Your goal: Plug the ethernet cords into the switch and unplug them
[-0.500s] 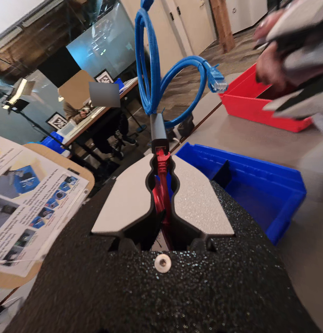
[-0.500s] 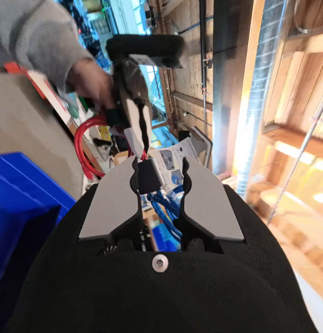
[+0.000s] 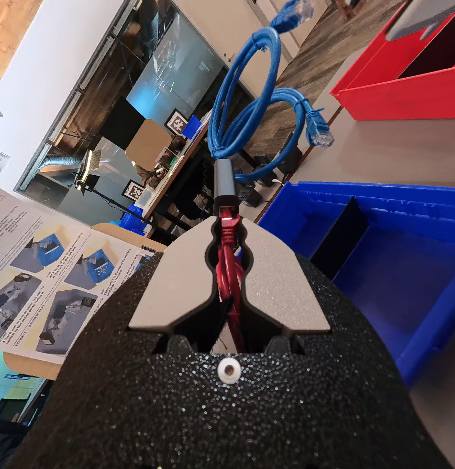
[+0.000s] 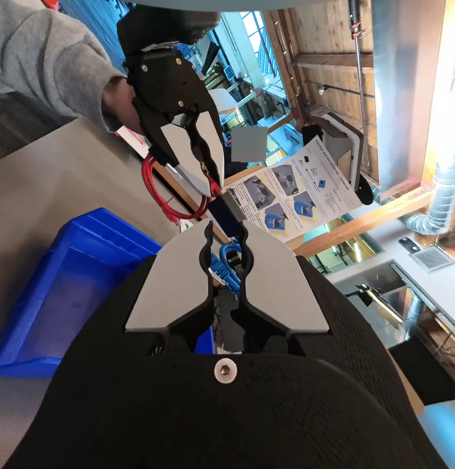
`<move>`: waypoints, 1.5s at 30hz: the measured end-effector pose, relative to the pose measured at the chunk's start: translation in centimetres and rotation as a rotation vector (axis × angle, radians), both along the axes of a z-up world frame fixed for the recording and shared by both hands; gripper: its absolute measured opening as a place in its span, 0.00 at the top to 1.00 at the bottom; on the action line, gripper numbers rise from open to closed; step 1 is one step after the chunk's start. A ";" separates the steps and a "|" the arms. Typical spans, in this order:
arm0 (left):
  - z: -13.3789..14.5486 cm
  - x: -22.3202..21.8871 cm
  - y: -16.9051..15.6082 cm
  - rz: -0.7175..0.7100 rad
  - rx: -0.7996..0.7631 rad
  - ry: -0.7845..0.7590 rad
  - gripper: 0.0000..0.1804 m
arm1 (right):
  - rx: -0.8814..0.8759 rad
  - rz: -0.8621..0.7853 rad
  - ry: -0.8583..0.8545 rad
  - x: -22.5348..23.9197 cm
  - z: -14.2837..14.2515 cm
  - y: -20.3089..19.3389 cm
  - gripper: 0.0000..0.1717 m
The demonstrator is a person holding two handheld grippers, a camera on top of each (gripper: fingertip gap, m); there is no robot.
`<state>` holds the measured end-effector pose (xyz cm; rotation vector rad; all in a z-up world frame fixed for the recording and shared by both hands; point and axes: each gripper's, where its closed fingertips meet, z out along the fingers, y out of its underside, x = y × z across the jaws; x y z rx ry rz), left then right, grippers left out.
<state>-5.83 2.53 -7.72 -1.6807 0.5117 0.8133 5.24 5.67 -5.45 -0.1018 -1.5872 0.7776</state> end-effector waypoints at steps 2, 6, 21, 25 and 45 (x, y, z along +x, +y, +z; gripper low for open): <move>-0.1 -0.1 -0.1 0.002 0.005 -0.013 0.93 | 0.010 0.003 -0.008 0.1 -0.1 -0.3 0.90; 0.1 -0.8 -0.9 0.020 0.020 -0.024 0.93 | 0.042 0.004 -0.040 0.1 -0.8 -0.6 0.90; -0.5 -5.8 -12.4 0.390 0.229 -0.057 0.93 | 0.109 -0.256 -0.676 -6.6 -13.2 2.5 0.82; -1.2 -6.1 -13.6 0.422 0.220 -0.050 0.93 | 0.000 -0.282 -0.906 -9.6 -18.6 4.8 0.76; -3.8 -5.3 -11.8 0.346 0.167 -0.067 0.93 | 0.009 -0.500 -0.977 -13.2 -23.1 9.6 0.96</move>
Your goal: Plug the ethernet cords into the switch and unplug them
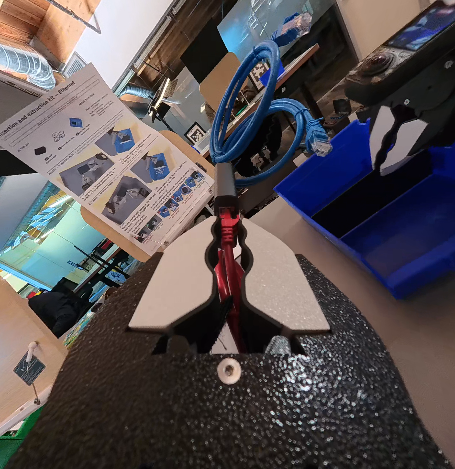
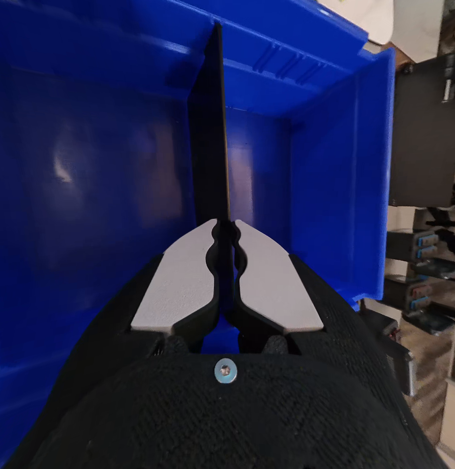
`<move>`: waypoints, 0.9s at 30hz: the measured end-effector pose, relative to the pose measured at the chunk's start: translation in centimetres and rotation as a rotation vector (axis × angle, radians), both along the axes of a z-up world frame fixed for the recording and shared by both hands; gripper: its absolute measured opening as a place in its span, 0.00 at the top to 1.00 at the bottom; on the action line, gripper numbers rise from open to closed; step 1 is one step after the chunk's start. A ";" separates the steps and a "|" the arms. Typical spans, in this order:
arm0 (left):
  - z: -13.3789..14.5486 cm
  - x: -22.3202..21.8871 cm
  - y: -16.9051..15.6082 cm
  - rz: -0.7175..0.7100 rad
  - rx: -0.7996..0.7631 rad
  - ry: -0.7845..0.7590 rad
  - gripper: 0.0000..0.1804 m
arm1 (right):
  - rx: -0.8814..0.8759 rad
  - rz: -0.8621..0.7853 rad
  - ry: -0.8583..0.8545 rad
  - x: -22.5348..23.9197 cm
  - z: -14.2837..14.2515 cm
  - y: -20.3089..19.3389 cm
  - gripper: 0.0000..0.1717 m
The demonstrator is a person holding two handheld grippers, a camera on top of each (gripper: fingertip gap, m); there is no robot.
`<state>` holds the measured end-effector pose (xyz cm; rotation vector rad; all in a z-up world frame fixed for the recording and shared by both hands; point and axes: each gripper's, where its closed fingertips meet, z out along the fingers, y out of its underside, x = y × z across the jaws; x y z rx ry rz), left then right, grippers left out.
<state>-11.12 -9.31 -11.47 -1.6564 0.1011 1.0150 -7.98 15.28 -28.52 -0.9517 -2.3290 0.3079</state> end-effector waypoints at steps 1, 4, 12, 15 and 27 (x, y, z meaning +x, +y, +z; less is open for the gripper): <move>0.0 0.0 0.0 -0.002 0.001 -0.001 0.93 | 0.005 -0.013 0.017 -0.3 0.0 0.5 0.95; -0.1 0.0 0.0 -0.009 0.006 -0.008 0.93 | 0.012 -0.044 0.075 -1.4 0.1 1.8 0.94; -1.3 0.4 0.0 -0.038 -0.014 -0.029 0.93 | 0.170 -0.009 0.394 -1.5 6.6 3.3 0.79; -1.9 1.1 -0.4 -0.072 -0.024 -0.050 0.93 | 0.138 0.035 0.528 0.8 10.8 1.5 0.77; -4.2 1.9 -4.3 -0.150 -0.068 -0.121 0.93 | -0.111 0.208 0.616 11.9 11.2 -10.4 0.77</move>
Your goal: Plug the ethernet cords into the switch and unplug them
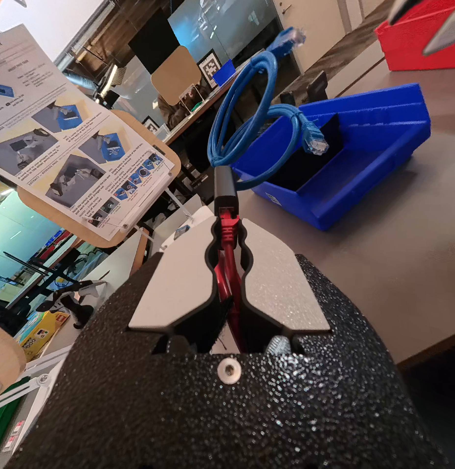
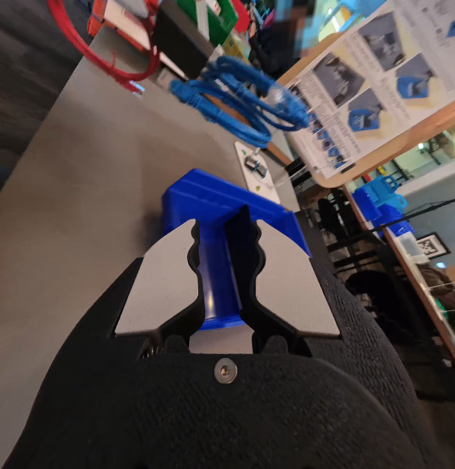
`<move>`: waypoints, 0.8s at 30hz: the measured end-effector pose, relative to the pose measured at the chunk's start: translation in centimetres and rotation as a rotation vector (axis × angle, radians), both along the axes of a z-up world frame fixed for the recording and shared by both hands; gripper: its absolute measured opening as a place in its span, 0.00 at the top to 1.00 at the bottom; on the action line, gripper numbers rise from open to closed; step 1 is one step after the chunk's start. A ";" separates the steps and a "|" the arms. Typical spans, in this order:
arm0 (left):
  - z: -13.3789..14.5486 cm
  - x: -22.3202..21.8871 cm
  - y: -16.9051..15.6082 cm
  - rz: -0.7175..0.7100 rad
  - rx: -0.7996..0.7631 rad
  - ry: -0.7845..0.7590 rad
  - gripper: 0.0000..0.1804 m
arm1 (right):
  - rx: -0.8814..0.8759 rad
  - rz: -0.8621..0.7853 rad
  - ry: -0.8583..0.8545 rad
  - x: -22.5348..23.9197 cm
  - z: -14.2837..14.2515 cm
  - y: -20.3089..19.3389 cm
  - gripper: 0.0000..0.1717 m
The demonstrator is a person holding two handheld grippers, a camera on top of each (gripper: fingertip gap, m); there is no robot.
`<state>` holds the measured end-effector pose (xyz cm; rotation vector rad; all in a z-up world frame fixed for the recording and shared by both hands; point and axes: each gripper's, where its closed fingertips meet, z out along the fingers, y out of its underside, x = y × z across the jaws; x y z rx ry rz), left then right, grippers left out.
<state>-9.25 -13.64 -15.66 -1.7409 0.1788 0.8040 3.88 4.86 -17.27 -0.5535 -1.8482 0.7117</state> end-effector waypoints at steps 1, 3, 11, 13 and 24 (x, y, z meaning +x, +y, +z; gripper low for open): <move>-0.4 -0.1 -0.1 -0.006 -0.012 -0.003 0.93 | -0.005 -0.010 -0.009 0.5 -0.9 -0.7 0.78; -1.3 -0.3 -0.1 -0.025 -0.055 0.006 0.93 | -0.026 -0.016 -0.001 1.0 -1.7 -2.4 0.77; -4.2 -1.8 0.2 -0.079 -0.248 0.050 0.93 | 0.233 0.137 0.109 -4.6 0.8 -11.0 0.84; -4.3 -2.2 0.1 -0.093 -0.254 0.035 0.93 | 0.315 0.208 0.075 -7.1 0.4 -13.0 0.83; -5.1 -4.3 -2.7 -0.132 -0.254 0.045 0.93 | 0.558 0.500 -0.023 -18.4 -4.1 -19.4 0.72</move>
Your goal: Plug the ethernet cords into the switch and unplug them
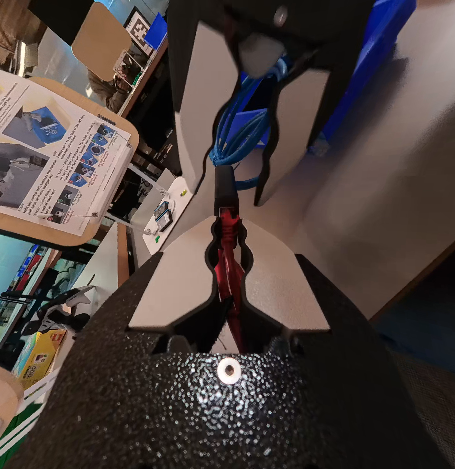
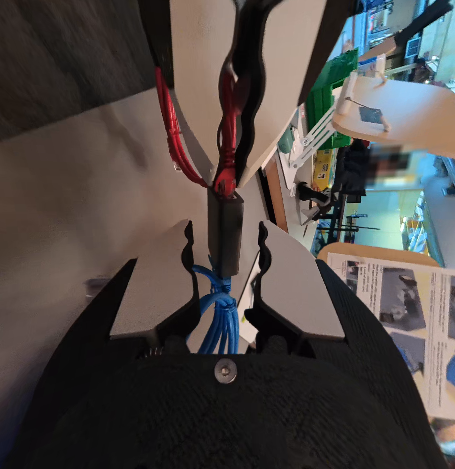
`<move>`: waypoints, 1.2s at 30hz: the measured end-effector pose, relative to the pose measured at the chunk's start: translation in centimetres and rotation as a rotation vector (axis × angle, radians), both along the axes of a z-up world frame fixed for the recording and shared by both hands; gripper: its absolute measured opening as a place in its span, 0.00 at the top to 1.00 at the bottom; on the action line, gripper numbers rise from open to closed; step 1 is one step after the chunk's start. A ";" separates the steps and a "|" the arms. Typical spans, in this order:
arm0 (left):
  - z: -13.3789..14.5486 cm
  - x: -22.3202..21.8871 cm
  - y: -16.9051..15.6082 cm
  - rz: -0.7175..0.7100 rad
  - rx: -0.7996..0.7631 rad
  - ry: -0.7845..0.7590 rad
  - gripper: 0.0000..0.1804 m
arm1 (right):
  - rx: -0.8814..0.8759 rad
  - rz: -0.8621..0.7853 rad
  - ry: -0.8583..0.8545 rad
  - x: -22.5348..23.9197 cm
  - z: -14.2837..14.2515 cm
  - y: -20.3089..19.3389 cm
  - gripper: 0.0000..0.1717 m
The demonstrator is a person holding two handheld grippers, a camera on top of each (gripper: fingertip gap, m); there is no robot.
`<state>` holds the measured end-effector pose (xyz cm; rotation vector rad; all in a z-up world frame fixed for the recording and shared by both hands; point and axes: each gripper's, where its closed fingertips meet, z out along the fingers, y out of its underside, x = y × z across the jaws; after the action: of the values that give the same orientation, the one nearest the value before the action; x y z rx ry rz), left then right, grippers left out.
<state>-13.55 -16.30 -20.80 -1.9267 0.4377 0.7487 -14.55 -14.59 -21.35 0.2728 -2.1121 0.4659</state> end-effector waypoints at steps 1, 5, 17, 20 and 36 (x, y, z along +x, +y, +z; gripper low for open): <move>-0.1 -0.1 -0.3 -0.010 0.005 -0.006 0.93 | 0.031 0.003 0.000 -0.6 -0.5 -0.1 0.72; -0.4 0.0 -0.8 -0.058 0.030 -0.039 0.93 | 0.088 0.064 0.014 -1.7 -1.6 -1.3 0.79; -2.1 -1.7 0.1 -0.011 0.011 -0.121 0.88 | 0.063 -0.043 -0.200 -2.7 -3.7 -0.3 0.88; -2.1 -2.0 0.4 -0.001 -0.014 -0.053 0.86 | 0.024 -0.051 -0.225 -2.7 -4.0 0.0 0.89; -2.6 -2.3 2.5 -0.040 -0.042 0.152 0.91 | -0.014 -0.120 -0.238 -3.1 -4.2 1.7 0.89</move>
<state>-15.86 -13.77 -23.45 -1.9012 0.5883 0.8692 -17.65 -12.86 -25.58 0.0839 -2.3399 0.4604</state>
